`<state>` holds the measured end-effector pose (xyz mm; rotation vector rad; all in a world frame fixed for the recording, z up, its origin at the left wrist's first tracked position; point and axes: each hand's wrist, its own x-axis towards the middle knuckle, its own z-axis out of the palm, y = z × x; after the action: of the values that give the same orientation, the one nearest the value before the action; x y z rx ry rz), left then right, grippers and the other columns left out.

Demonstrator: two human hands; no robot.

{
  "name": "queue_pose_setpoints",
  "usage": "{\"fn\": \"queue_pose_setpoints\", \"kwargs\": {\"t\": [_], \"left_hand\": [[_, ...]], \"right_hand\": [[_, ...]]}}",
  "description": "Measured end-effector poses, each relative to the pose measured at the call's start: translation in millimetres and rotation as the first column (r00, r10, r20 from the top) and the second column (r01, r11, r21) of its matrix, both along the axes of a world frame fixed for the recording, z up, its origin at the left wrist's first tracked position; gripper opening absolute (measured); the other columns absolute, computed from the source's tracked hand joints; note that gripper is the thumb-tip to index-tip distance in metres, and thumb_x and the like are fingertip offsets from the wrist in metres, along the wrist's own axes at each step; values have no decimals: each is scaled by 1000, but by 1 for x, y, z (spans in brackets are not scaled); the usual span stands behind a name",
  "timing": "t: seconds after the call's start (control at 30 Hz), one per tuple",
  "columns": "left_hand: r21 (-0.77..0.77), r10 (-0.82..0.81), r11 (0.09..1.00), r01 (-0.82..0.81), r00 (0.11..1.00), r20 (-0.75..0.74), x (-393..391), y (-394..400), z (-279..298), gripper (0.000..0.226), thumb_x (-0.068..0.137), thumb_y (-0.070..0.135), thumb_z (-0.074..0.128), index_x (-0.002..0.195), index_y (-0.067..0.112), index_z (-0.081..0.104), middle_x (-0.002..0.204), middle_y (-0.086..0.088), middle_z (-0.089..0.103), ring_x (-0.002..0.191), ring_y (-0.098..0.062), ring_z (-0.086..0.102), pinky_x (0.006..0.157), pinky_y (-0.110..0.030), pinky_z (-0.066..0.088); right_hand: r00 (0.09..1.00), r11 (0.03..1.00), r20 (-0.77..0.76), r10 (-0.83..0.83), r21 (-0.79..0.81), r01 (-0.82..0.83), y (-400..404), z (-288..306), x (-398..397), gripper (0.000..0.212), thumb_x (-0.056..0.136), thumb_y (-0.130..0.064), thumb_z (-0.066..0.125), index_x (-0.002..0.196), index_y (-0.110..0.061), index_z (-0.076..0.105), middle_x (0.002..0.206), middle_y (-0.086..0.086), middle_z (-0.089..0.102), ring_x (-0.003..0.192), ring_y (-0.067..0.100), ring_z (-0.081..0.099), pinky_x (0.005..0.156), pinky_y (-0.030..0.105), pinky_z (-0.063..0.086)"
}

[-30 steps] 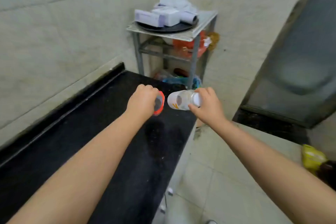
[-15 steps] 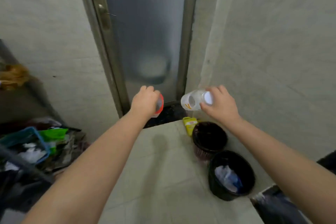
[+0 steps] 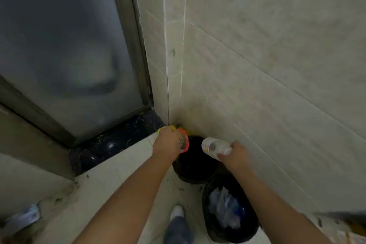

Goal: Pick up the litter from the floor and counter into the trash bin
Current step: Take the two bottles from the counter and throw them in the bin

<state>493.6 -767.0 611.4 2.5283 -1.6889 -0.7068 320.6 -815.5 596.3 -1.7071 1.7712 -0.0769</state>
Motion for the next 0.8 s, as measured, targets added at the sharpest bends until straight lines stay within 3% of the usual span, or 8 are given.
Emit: {"fn": "queue_pose_setpoints", "kwargs": {"t": [0.2,0.3,0.4,0.5,0.63,0.7,0.8], "left_hand": [[183,20,983,12,985,-172,16,-94,-162,46,92,16,53,135,8,42,137,-13,42,128,-27,39,105,-31,36],[244,62,970,-2,969,-240,11,-115,-261,42,93,10,47,134,7,42,141,-13,39,129,-27,40,105,-30,37],[277,125,960,-45,952,-281,3,-121,-354,37,91,3,48,128,5,48,137,-15,43,124,-29,45,101,-32,41],[372,118,928,13,937,-328,-11,-111,-420,56,91,14,51,143,9,31,146,-16,29,135,-32,28,114,-34,31],[398,26,913,88,962,-271,-14,-96,-427,57,96,20,43,148,17,22,157,-6,19,147,-29,8,123,-35,16],[365,-39,925,102,983,-178,-5,-95,-402,54,100,23,34,150,20,15,160,-3,13,148,-28,3,122,-35,11],[340,-52,939,52,999,-7,26,-97,-341,52,102,27,26,151,20,10,161,-2,5,149,-26,-2,122,-38,7]], "right_hand": [[982,930,-68,-178,315,191,-75,-161,37,50,83,-23,66,117,9,47,121,26,55,111,37,56,89,39,46],[971,888,-114,-211,393,239,-96,-257,45,52,82,-24,68,117,8,47,122,26,56,112,36,56,91,36,46],[974,860,-129,-186,459,225,-108,-347,46,53,81,-21,69,119,8,45,124,26,55,115,36,55,91,37,46],[989,846,-122,-85,516,137,-106,-408,38,49,85,-16,63,126,3,43,129,24,52,119,35,51,95,36,43],[966,856,-137,218,503,-122,-92,-414,34,49,90,-22,54,134,-5,41,139,17,46,131,31,40,110,39,36],[864,832,-216,454,450,-325,-95,-390,42,53,93,-30,46,140,-10,33,150,10,35,142,28,22,118,45,20],[746,798,-296,597,312,-515,-110,-331,71,53,97,-34,33,145,-16,21,157,4,18,147,27,5,119,51,3]]}}
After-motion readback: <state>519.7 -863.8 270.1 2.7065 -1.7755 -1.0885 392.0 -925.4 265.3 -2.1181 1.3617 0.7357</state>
